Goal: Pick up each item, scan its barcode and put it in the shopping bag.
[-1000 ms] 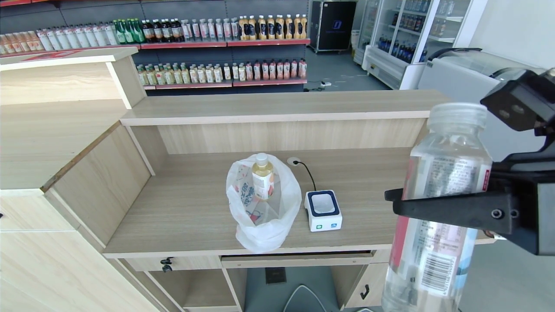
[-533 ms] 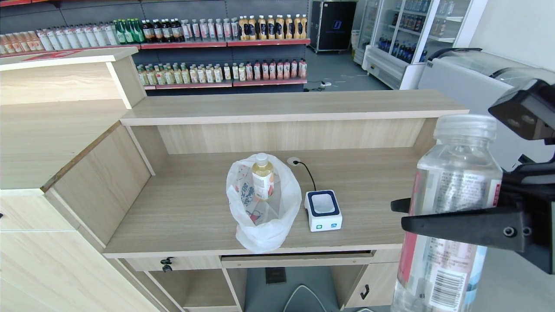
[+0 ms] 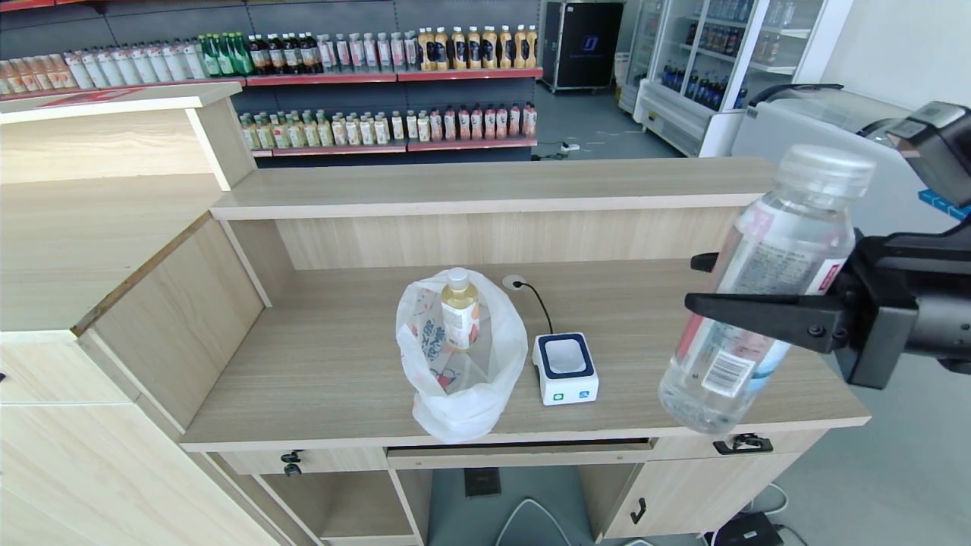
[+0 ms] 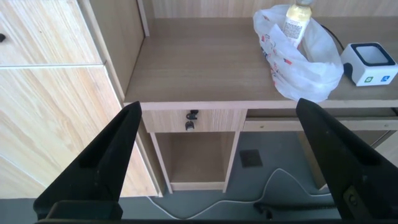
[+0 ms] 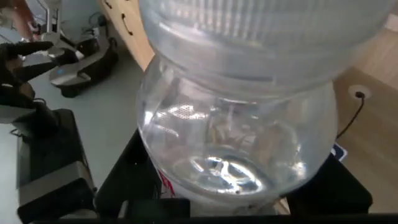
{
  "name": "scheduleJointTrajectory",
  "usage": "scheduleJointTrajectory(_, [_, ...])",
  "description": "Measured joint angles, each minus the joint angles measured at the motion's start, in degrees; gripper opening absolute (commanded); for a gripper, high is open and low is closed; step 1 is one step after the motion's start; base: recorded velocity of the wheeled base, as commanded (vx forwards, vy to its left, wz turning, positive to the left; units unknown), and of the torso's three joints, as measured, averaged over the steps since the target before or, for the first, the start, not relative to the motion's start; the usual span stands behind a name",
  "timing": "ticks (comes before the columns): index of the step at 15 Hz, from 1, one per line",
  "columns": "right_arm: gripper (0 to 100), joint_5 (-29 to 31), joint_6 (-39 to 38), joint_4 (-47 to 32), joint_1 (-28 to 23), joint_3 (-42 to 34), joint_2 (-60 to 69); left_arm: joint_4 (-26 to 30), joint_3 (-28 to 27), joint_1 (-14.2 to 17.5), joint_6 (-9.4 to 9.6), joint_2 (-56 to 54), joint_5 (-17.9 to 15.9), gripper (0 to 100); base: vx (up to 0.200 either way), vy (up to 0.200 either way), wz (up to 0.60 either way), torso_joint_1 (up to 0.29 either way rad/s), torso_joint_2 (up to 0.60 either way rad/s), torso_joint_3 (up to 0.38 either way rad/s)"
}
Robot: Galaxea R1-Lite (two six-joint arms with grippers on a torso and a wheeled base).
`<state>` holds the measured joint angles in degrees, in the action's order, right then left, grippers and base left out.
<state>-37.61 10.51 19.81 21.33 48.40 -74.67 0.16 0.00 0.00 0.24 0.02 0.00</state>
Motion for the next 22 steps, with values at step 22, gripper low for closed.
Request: scheduleJointTrajectory(22, [0, -16.2, 40.45, 70.11, -14.99, 1.1, -49.9, 0.02, 0.0, 0.0, 0.0, 0.0, 0.0, 100, 0.0, 0.0, 0.0, 0.0, 0.0, 0.0])
